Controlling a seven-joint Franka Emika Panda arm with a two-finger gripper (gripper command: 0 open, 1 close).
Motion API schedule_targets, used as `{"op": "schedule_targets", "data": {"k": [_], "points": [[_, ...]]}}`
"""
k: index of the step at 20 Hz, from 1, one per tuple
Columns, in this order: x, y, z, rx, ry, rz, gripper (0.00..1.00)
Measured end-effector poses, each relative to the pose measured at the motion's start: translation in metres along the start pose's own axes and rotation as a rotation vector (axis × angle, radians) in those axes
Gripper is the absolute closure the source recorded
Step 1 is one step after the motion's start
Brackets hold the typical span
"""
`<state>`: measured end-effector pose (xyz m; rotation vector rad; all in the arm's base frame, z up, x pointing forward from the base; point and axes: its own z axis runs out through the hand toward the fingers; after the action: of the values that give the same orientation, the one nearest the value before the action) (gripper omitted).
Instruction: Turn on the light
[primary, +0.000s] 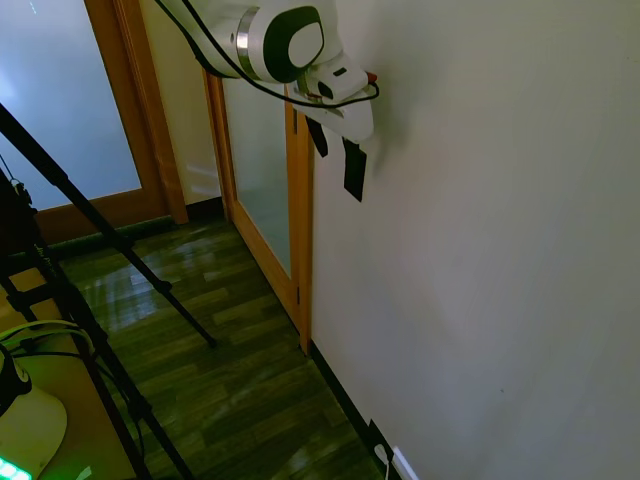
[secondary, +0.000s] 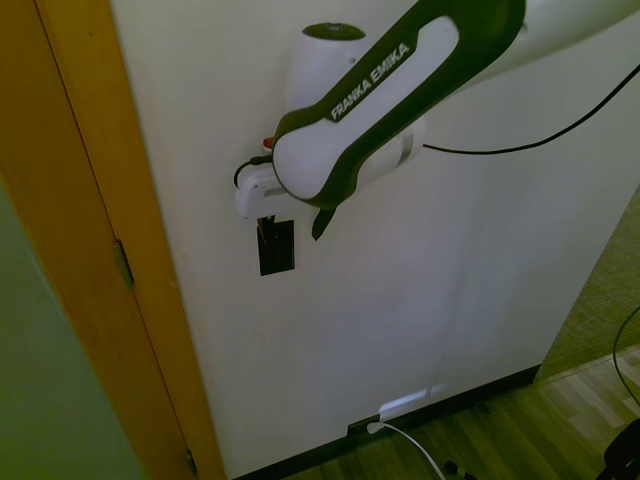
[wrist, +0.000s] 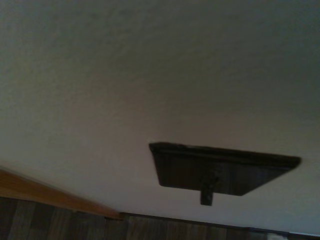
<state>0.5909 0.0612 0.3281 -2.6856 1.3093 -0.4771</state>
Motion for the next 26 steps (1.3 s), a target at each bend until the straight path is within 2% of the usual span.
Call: {"op": "schedule_targets", "data": {"k": [6, 7, 22, 26], "points": [[0.004, -0.008, 0.036, 0.008, 0.023, 0.032, 0.0], [0.004, -0.009, 0.036, 0.015, 0.026, 0.041, 1.0], [0.001, -0.01, 0.041, 0.061, 0.05, 0.063, 1.0], [-0.009, -0.009, 0.056, 0.056, 0.045, 0.048, 1.0]]}}
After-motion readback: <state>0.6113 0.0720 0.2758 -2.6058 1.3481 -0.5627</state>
